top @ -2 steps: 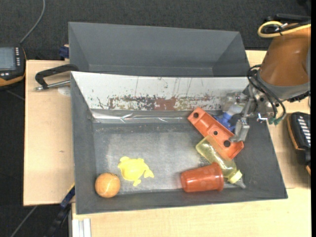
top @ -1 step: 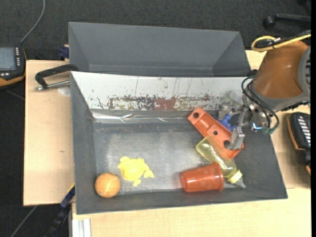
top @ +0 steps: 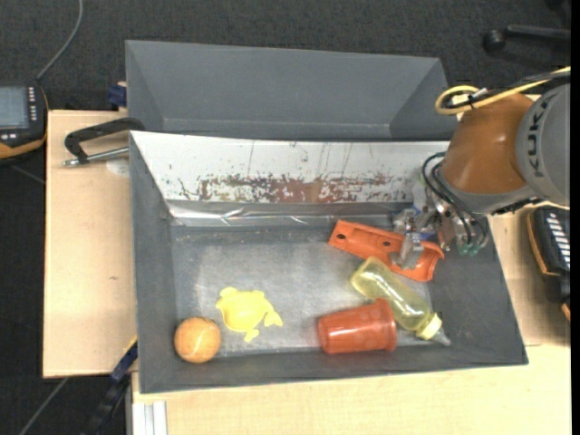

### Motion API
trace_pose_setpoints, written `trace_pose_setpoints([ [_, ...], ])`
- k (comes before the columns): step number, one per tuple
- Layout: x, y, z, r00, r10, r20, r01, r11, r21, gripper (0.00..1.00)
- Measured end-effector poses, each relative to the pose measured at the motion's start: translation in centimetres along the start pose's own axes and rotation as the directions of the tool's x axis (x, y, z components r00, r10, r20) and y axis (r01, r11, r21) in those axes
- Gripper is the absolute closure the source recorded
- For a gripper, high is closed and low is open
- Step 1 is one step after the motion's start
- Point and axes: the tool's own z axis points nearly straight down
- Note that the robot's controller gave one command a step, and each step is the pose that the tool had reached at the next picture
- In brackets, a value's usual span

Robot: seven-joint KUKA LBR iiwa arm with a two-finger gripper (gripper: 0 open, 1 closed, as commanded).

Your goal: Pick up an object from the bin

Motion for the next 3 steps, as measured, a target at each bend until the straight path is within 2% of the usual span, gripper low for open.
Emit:
trace_pose_setpoints([
  [1, 0.0, 0.0, 0.0, 1.0, 0.0, 0.0, 0.0, 1.0, 0.0, 1.0],
  [3, 0.5, 0.4, -11.1, 1.0, 0.014, 0.002, -0.014, 1.0, -0.001, 1.0],
])
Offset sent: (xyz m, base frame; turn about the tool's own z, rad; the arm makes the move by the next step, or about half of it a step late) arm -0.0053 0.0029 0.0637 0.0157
